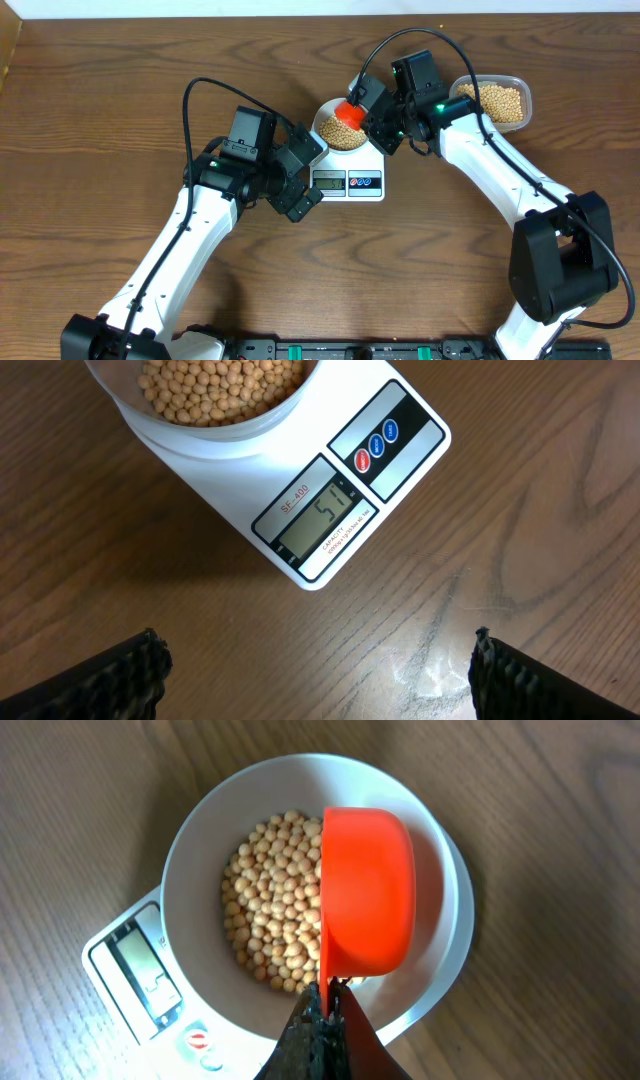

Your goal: Scoop item into bowl and weigh 50g on scale

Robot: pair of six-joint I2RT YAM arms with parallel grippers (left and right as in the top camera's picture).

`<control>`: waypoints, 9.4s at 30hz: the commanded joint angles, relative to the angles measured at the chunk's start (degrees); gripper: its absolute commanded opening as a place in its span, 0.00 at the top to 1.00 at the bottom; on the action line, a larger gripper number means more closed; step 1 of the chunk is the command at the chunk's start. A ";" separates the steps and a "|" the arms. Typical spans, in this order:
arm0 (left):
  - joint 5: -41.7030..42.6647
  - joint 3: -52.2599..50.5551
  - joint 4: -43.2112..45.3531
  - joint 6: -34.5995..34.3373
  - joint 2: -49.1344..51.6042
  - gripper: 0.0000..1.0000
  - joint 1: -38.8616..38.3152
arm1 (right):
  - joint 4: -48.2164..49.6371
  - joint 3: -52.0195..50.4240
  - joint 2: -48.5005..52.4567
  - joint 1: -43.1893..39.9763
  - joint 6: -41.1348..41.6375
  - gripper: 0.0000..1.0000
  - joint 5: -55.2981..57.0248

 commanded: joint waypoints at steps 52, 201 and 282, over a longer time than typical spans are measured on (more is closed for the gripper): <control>-0.11 1.29 -0.15 0.94 -0.74 0.02 -0.07 | 2.38 -0.48 -1.42 1.49 4.48 0.99 6.03; -0.11 1.29 -0.15 0.96 -0.74 0.02 -0.07 | 3.89 -1.40 -3.74 -1.90 2.38 0.99 -7.67; -0.11 1.29 -0.15 0.96 -0.74 0.02 -0.07 | 2.86 -1.42 -3.74 -1.77 16.59 0.99 -11.08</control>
